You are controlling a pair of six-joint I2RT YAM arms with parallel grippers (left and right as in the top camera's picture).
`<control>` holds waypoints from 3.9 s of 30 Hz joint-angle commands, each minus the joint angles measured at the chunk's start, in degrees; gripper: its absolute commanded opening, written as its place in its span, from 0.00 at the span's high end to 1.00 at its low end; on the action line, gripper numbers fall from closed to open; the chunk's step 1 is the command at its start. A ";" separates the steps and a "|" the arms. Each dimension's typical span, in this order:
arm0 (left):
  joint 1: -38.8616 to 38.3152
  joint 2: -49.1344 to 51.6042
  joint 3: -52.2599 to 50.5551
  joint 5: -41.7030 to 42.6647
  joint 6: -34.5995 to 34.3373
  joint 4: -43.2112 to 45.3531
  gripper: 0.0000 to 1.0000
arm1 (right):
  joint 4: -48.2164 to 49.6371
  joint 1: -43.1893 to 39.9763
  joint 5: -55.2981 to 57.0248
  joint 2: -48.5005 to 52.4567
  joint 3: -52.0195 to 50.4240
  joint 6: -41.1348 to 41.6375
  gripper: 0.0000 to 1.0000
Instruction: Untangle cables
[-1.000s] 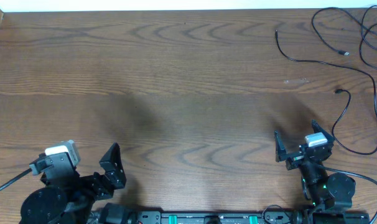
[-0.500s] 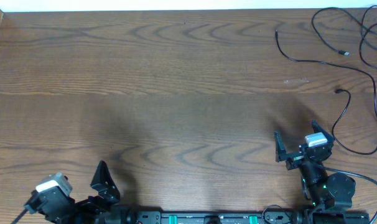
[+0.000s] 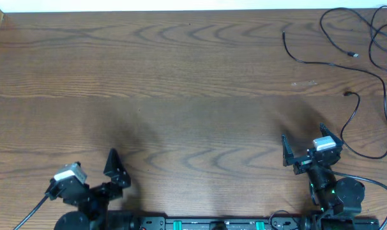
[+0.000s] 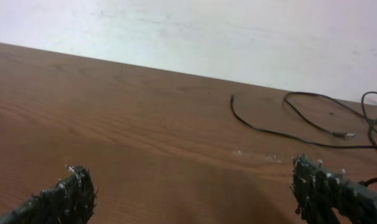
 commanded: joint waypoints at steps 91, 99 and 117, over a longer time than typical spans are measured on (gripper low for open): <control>0.31 -0.28 -36.06 2.67 6.73 40.50 0.02 | 3.85 1.90 8.81 -0.57 -2.43 5.92 0.01; 0.31 -0.28 -36.06 2.67 6.73 40.50 0.02 | 3.63 1.42 10.97 -0.57 -2.43 5.62 0.01; 0.31 -0.28 -36.06 2.67 6.73 40.50 0.02 | 3.85 1.42 10.34 -0.52 -2.40 5.60 0.01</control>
